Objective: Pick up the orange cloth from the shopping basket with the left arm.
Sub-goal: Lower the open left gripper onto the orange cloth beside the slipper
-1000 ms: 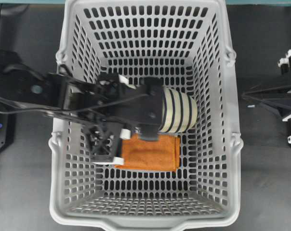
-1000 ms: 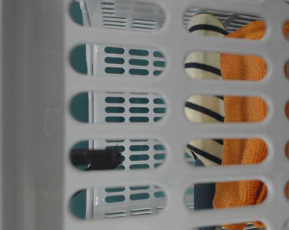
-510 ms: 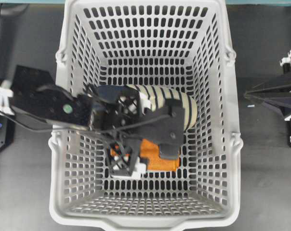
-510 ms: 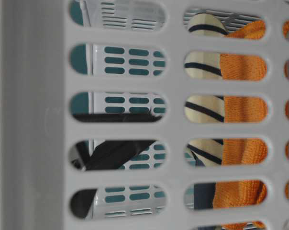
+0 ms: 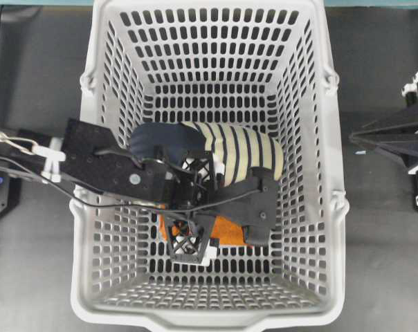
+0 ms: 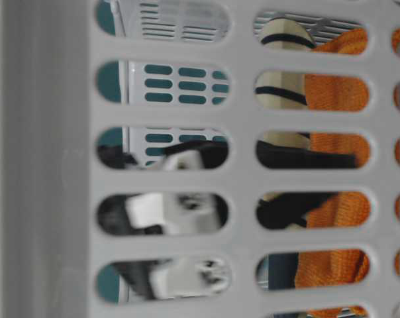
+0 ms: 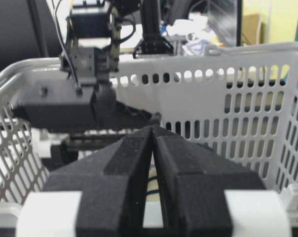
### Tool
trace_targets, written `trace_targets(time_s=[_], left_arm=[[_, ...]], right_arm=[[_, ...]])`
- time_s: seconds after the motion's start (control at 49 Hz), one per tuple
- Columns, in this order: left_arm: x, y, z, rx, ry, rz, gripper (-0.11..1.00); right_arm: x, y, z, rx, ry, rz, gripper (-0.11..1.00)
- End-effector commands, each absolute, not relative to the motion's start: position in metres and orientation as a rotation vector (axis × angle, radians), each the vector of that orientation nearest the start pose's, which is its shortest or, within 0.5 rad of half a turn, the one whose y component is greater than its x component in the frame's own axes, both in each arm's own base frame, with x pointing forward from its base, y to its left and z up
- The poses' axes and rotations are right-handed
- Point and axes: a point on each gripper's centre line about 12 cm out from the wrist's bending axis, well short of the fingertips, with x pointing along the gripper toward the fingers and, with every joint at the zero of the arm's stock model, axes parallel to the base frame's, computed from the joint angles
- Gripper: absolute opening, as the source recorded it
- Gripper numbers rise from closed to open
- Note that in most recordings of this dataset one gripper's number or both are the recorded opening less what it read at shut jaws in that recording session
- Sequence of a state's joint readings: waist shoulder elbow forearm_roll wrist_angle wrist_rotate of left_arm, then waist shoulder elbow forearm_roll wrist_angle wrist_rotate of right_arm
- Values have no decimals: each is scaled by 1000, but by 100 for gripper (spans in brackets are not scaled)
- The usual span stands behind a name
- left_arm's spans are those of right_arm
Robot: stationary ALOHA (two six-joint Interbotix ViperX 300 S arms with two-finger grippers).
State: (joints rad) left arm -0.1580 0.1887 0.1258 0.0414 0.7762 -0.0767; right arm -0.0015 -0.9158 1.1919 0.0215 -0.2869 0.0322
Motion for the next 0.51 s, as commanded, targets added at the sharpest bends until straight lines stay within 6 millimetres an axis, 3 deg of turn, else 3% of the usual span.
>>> trace_targets(time_s=[0.0, 0.204, 0.49], left_arm=[[449, -69, 211, 68, 1089, -94, 89], [442, -67, 195, 62, 1123, -86, 89], [440, -67, 191, 71, 1106, -95, 83]], right_arm=[[206, -2, 279, 63, -19, -11, 0], [206, -2, 278, 63, -13, -11, 0], [206, -2, 275, 62, -8, -15, 0]])
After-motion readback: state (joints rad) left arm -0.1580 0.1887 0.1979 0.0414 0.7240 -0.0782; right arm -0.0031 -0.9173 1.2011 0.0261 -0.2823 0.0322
